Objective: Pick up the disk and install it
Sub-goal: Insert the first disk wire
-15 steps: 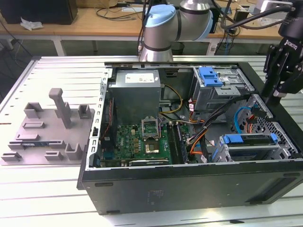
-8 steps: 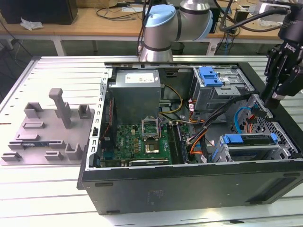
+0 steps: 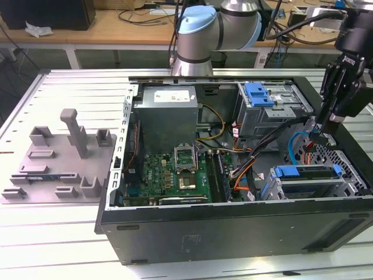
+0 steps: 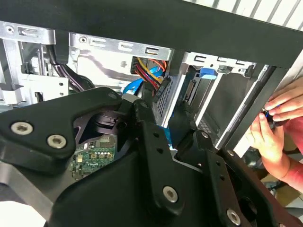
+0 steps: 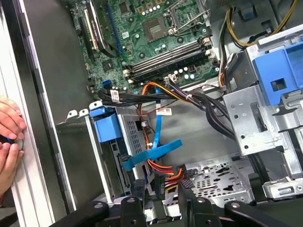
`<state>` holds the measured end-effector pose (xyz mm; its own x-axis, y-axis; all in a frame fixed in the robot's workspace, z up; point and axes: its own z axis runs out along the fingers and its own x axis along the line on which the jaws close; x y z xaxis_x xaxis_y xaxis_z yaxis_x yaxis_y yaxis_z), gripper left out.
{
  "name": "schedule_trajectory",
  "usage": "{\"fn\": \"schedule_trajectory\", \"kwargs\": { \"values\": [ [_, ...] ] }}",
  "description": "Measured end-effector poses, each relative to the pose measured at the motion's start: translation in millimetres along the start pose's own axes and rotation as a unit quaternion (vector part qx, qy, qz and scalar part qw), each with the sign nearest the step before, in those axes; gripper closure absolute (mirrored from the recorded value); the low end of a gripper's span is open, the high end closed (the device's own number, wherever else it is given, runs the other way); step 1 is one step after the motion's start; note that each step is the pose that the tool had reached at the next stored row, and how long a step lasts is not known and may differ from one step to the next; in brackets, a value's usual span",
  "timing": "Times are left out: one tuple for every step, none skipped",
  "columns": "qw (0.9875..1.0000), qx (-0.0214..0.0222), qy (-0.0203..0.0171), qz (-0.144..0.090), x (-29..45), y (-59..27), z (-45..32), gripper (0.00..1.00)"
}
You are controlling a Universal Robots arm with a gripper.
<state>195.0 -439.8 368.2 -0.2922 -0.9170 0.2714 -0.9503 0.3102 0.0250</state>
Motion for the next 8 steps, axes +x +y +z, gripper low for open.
{"fn": "schedule_trajectory", "kwargs": {
  "values": [
    [1.0000,-0.0021,0.0046,0.000,-1.2,-0.3,0.1,0.59],
    [0.9999,-0.0037,0.0095,-0.001,-2.5,-0.4,0.1,0.59],
    [0.9998,-0.0062,0.0176,-0.001,-4.2,-0.5,-0.1,0.59],
    [0.9997,-0.0073,0.0237,-0.001,-5.7,-0.5,-0.4,0.59],
    [0.9996,-0.0077,0.0289,-0.001,-8.3,-0.6,-0.3,0.59],
    [0.9995,-0.0075,0.0307,-0.001,-10.2,-0.6,0.5,0.59],
    [0.9994,-0.0072,0.0324,-0.001,-12.8,-0.5,1.9,0.59],
    [0.9994,-0.0069,0.0337,-0.001,-14.8,-0.3,4.7,0.59]
  ]
}}
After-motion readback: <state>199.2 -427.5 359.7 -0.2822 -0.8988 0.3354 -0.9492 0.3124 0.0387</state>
